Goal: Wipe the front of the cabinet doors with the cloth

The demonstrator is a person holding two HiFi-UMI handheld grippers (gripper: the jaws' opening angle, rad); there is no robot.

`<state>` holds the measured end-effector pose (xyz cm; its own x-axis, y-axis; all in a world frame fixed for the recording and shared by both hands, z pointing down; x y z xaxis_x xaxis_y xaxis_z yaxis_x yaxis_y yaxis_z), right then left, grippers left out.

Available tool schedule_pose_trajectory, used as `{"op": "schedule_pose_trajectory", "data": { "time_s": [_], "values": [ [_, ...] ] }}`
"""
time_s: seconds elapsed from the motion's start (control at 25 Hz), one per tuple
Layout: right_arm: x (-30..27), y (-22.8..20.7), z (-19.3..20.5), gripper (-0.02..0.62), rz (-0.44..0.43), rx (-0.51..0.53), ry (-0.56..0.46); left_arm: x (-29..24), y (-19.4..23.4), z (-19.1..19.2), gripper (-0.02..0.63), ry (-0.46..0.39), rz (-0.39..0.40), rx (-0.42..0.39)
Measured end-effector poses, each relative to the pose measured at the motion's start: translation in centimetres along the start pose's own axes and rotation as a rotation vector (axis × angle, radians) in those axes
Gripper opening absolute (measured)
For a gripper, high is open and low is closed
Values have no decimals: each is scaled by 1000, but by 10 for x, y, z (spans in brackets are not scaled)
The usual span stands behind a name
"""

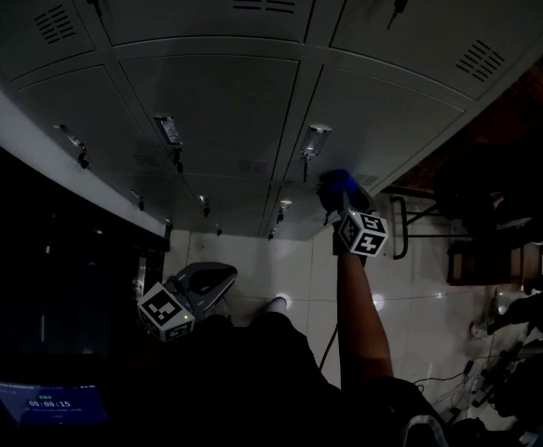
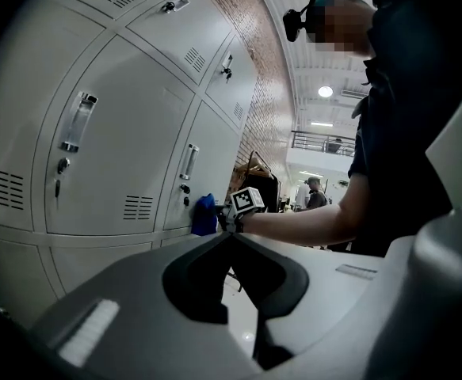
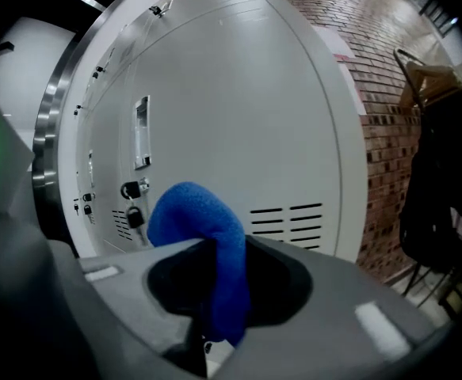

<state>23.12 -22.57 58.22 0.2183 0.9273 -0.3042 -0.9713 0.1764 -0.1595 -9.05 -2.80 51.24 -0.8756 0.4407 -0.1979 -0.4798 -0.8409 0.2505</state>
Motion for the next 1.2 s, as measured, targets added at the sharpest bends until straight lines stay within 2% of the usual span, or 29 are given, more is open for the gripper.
{"op": "schedule_pose_trajectory", "data": {
  "time_s": [0.36, 0.68, 0.92, 1.2],
  "values": [
    [22, -76, -3, 78, 122, -18, -3, -35, -4, -5, 0, 12, 50, -4],
    [33, -100, -3, 78, 172, -21, -1, -46, -4, -7, 0, 26, 66, -9],
    [55, -74, -13, 78, 103, 7, -50, -47, 0, -14, 0, 22, 80, -27],
    [100, 10, -30, 78, -79, 162, -80, -46, 5, -28, 0, -7, 108, -59]
  ]
}}
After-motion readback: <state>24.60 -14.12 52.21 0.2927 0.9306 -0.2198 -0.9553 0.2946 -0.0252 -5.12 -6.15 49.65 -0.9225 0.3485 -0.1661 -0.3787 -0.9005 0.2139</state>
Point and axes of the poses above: the fingertips, and each gripper's own axes: x backward along the fingers, y to its left, z out of its underside, the point moved 5 cm from there along x, backward along the fingers, and after that the axes turned 1 degree about z, right-handed, at the moved point
